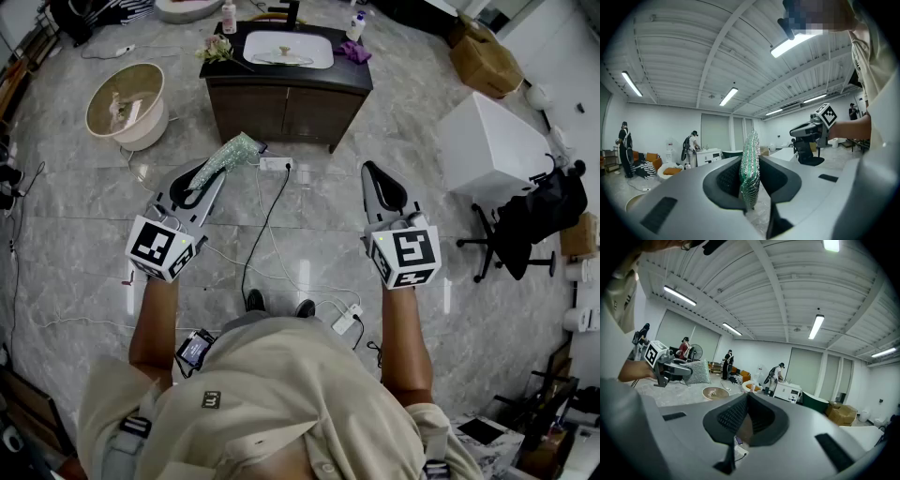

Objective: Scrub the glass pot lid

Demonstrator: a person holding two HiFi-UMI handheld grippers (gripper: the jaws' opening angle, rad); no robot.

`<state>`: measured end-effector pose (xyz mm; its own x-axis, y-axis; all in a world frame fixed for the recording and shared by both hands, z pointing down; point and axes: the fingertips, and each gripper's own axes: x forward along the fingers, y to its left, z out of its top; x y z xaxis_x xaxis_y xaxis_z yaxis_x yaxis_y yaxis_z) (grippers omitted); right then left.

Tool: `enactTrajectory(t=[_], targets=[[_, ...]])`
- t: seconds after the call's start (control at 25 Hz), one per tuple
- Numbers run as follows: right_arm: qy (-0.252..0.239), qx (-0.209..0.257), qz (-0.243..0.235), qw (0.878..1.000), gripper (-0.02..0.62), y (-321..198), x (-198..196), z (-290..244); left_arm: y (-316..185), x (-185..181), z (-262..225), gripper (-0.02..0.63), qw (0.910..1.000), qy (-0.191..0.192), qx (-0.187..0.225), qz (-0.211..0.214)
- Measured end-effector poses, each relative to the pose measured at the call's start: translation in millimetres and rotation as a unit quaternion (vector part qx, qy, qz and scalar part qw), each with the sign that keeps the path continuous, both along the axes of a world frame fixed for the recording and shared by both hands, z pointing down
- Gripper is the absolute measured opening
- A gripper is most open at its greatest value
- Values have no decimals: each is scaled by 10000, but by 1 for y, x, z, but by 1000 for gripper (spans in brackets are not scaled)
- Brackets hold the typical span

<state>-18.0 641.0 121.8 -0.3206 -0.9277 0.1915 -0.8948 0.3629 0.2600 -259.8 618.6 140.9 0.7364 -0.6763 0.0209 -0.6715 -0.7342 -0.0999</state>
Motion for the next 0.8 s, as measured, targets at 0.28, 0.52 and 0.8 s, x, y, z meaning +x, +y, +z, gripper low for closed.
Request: enactTrajectory(t=[0.28, 0.52, 0.8], targets=[[39, -14, 83, 10000, 25, -6, -5, 5, -10, -3, 5, 98, 9999, 103, -48, 75], [67, -23, 144, 9999, 25, -8, -13, 6, -17, -10, 6, 98, 9998, 162, -87, 115], [30, -74, 247, 9997, 26, -15, -21, 10, -27, -24, 16, 98, 9996, 227, -68, 170]])
